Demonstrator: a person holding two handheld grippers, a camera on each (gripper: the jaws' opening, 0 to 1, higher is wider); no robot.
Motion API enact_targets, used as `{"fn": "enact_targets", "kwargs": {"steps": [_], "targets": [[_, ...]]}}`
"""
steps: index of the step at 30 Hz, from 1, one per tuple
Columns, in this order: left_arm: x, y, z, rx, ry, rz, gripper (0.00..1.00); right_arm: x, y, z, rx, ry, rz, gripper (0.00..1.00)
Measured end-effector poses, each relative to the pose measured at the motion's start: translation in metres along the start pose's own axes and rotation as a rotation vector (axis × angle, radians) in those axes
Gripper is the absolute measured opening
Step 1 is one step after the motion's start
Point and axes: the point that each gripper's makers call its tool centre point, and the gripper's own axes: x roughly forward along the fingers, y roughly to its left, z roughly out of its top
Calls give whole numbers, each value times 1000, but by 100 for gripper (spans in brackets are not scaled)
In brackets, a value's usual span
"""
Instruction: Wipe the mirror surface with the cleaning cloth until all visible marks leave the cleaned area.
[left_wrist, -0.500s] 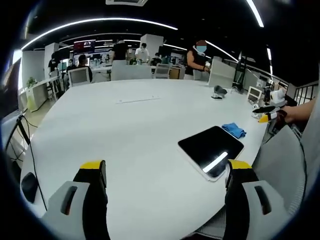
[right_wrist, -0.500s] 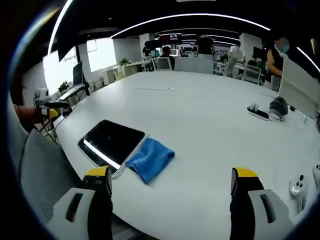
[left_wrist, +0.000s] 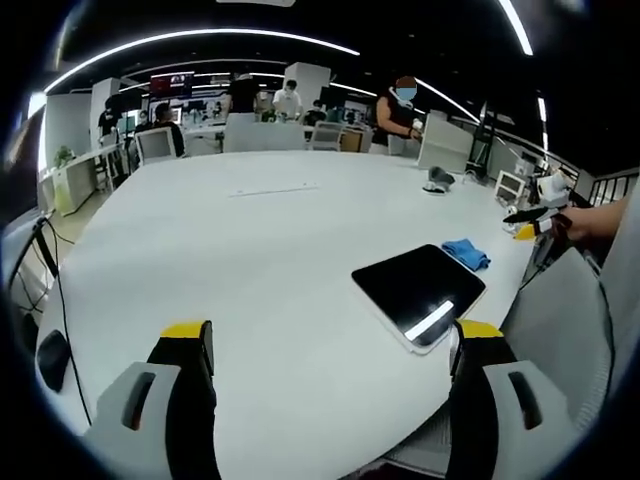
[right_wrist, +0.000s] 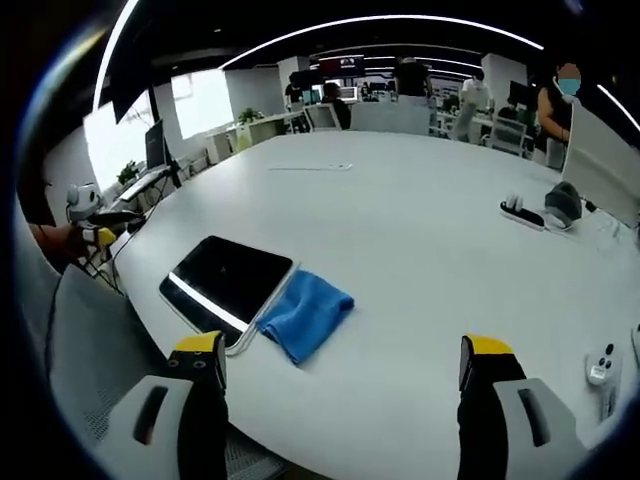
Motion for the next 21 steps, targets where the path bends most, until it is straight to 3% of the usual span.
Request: {"fn": "enact_targets", "kwargs": {"steps": [3,8,13,21], "targets": [[5,-2,1,21,12,-11,98,1,-2,-8,13,6,-7,96],[7,-2,15,23,-17,-8,98,-1,-4,-18,10,17,-26,98],[10,-3,16,43,-2,-15,98,-2,-10,-19,71,-2,-43,98],[13,0,25,56,-14,-15,98,-14,-9,-28,80,-8,-55,98]]}}
